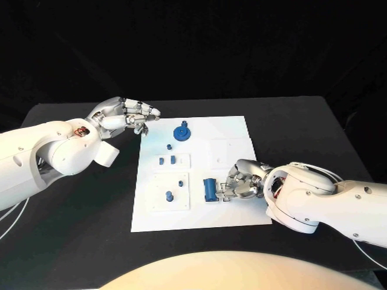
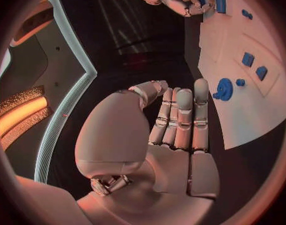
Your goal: Assemble the parts on the task board
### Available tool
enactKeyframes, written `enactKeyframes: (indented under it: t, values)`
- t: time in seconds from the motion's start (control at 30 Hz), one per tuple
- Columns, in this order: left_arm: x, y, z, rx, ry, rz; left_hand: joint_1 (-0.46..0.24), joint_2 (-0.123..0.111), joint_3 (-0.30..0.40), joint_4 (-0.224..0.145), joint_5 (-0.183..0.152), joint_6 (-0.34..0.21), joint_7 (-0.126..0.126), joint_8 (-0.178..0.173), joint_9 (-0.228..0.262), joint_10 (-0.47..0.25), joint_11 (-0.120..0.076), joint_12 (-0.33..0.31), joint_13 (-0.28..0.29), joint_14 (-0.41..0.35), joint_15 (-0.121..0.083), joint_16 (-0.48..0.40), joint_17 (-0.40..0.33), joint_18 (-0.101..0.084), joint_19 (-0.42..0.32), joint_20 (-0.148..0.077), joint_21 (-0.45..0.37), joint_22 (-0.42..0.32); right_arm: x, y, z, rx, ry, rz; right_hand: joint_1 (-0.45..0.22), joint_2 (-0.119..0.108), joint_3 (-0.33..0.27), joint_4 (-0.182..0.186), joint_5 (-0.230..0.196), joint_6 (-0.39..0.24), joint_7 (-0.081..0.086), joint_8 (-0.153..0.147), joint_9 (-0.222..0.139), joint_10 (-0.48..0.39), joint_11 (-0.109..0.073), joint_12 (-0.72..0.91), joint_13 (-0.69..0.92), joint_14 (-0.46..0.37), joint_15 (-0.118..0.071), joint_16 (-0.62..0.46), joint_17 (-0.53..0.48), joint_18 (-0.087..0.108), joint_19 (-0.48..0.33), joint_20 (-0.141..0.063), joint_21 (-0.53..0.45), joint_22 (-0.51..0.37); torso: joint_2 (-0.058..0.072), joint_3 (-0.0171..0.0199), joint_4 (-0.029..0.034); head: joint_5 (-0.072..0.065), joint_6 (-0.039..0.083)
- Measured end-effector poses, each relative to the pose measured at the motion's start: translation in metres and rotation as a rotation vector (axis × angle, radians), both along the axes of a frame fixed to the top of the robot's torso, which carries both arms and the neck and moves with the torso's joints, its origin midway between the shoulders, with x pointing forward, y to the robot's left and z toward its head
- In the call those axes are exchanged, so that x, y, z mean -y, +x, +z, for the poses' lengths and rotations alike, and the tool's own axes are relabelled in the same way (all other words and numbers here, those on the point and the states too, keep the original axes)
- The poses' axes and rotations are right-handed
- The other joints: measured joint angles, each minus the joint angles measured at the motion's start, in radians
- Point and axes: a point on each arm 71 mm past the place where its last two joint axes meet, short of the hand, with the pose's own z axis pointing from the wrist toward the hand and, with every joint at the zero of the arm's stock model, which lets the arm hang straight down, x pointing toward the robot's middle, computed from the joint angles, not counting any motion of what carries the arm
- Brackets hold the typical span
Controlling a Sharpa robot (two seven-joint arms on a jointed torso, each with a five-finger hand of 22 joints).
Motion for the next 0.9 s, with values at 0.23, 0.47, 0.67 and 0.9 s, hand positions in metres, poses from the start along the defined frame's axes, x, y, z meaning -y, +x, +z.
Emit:
enactKeyframes:
  t: [0.23,0.47,0.67,0.9]
  values:
    - [0.000,0.000,0.000,0.000,0.000,0.001,0.000,0.000,0.000,0.000,0.000,0.000,0.000,0.000,0.000,0.000,0.000,0.000,0.000,0.000,0.000,0.000,0.000,0.000,0.000,0.000,0.000,0.000,0.005,-0.003,0.003,0.006,0.006,-0.010,0.000,0.000,0.000,0.000,0.004,0.000,0.000,0.000,0.000,0.000,0.000,0.000,0.000,0.000,0.000,0.000,0.000,0.000,0.000,0.000,0.000,0.000,0.000,0.0010,-0.0006,-0.001,0.002]
    - [0.000,0.000,0.000,0.000,0.000,0.000,0.000,0.000,0.000,0.000,0.000,0.000,0.000,0.005,0.000,0.000,0.000,0.004,0.000,0.000,0.000,0.000,0.000,0.000,0.000,0.000,0.000,0.000,0.028,0.001,0.020,0.066,0.016,-0.061,0.018,-0.018,-0.007,0.001,0.010,-0.025,0.012,-0.024,-0.010,0.000,0.000,0.000,0.000,0.000,0.000,0.000,0.000,0.000,0.000,0.000,-0.010,0.000,-0.001,0.0007,-0.0012,-0.005,0.005]
    - [0.001,0.000,0.000,0.001,-0.002,-0.001,0.000,0.000,0.000,0.000,0.000,0.000,0.000,0.005,0.001,0.000,0.000,0.004,0.000,0.000,0.000,0.000,0.000,0.000,0.000,0.000,0.000,0.000,0.061,0.005,0.028,0.118,-0.010,-0.125,0.049,-0.049,-0.010,0.004,0.010,-0.038,0.020,-0.047,-0.019,0.004,0.004,0.000,0.000,0.000,0.000,0.000,0.000,0.000,0.000,0.000,-0.013,0.000,-0.002,0.0002,-0.0017,-0.016,0.005]
    - [0.001,-0.001,0.001,0.002,-0.004,-0.003,0.000,0.000,0.000,0.000,0.000,0.000,0.000,0.005,0.001,0.000,0.000,0.004,0.000,0.000,0.000,0.000,0.000,0.000,0.000,0.000,0.000,0.000,0.092,0.002,0.026,0.154,-0.073,-0.164,0.064,-0.063,-0.010,0.004,0.010,-0.038,0.020,-0.050,-0.021,0.000,0.007,0.000,0.000,0.000,0.000,0.000,0.000,0.000,0.000,0.000,-0.016,0.000,0.000,0.0007,-0.0030,-0.031,0.006]
